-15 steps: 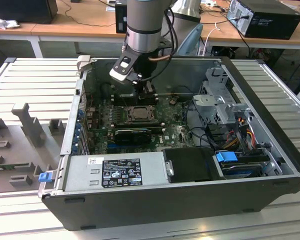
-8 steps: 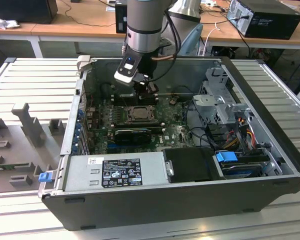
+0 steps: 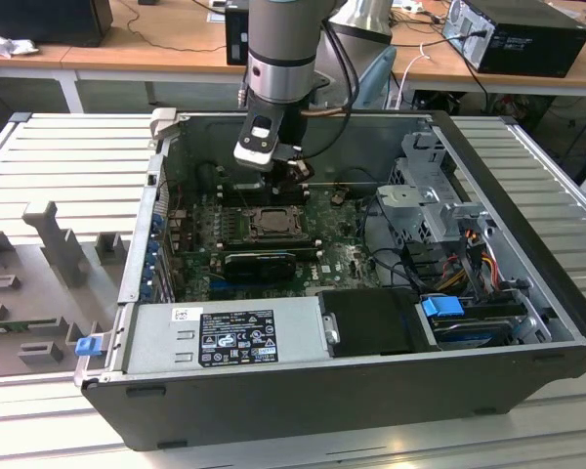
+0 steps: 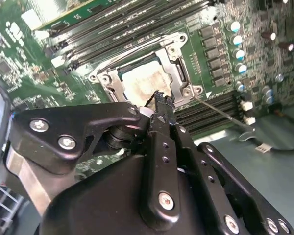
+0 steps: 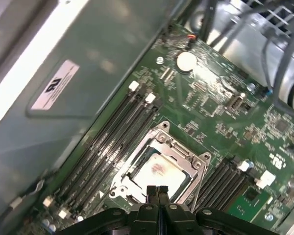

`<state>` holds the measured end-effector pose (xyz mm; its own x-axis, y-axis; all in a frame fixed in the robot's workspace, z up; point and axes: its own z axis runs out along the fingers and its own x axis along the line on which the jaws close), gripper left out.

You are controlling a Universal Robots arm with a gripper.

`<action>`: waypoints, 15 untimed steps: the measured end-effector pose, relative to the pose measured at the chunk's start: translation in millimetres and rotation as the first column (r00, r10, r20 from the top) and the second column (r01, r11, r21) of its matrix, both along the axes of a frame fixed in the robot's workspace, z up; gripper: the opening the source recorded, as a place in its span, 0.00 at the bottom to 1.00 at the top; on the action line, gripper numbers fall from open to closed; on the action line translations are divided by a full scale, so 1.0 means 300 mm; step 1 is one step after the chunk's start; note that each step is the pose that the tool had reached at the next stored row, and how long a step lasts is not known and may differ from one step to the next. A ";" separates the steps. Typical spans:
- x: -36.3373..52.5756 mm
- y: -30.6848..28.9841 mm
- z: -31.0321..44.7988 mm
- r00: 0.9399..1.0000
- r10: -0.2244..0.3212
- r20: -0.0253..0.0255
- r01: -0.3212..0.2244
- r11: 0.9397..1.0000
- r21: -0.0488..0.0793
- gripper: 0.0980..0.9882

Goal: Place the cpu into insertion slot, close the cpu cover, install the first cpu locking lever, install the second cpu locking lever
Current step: 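Install the first cpu locking lever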

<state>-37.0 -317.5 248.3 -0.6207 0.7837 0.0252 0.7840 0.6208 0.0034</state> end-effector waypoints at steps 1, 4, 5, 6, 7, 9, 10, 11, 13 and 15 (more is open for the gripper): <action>0.000 0.000 0.000 1.000 0.018 0.000 -0.018 1.000 0.000 0.01; 0.000 0.000 0.000 0.997 0.082 0.000 -0.082 0.997 0.000 0.01; 0.000 0.000 0.000 0.995 0.101 0.000 -0.101 0.995 0.000 0.01; 0.000 0.000 0.000 0.993 0.120 0.000 -0.120 0.993 0.000 0.01; 0.000 0.000 0.000 0.990 0.144 0.000 -0.144 0.990 0.000 0.01; 0.000 0.000 0.000 0.984 0.178 0.000 -0.178 0.984 0.000 0.01; 0.000 0.000 0.000 0.982 0.191 0.000 -0.191 0.982 0.000 0.01; 0.000 0.000 0.000 0.978 0.207 0.000 -0.207 0.978 0.000 0.01; 0.000 0.000 -0.001 0.976 0.218 0.001 -0.218 0.976 -0.002 0.01; 0.000 0.000 -0.001 0.973 0.230 0.001 -0.230 0.973 -0.005 0.01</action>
<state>-37.0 -317.5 247.9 -0.7846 0.6197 0.0208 0.6198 0.7847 0.0010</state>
